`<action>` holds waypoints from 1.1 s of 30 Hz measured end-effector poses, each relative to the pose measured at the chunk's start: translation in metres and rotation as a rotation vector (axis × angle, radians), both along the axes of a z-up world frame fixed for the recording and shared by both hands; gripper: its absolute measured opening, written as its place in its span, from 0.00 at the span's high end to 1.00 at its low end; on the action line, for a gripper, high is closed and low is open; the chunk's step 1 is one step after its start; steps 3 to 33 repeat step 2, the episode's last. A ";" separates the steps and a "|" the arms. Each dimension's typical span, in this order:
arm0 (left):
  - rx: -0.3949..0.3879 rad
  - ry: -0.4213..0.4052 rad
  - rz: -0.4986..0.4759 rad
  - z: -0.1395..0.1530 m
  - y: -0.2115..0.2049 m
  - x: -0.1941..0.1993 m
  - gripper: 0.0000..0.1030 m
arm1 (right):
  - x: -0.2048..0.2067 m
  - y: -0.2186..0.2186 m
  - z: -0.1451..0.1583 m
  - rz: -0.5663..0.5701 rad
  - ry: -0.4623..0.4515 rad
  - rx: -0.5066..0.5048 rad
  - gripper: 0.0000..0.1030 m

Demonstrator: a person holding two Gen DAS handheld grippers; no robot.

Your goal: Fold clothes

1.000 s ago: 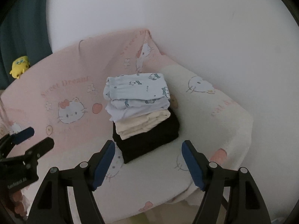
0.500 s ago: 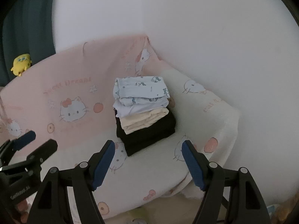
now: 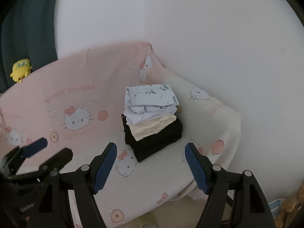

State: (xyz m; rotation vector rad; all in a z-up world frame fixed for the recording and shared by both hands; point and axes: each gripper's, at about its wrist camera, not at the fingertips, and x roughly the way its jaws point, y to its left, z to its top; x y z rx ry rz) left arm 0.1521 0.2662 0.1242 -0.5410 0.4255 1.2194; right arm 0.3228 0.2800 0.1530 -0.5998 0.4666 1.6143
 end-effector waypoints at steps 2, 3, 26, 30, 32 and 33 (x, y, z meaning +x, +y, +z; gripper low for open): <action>0.004 -0.004 0.003 0.002 0.000 -0.002 0.24 | -0.006 -0.001 -0.001 0.007 -0.026 -0.001 0.29; 0.004 -0.004 0.003 0.002 0.000 -0.002 0.24 | -0.006 -0.001 -0.001 0.007 -0.026 -0.001 0.29; 0.004 -0.004 0.003 0.002 0.000 -0.002 0.24 | -0.006 -0.001 -0.001 0.007 -0.026 -0.001 0.29; 0.004 -0.004 0.003 0.002 0.000 -0.002 0.24 | -0.006 -0.001 -0.001 0.007 -0.026 -0.001 0.29; 0.004 -0.004 0.003 0.002 0.000 -0.002 0.24 | -0.006 -0.001 -0.001 0.007 -0.026 -0.001 0.29; 0.004 -0.004 0.003 0.002 0.000 -0.002 0.24 | -0.006 -0.001 -0.001 0.007 -0.026 -0.001 0.29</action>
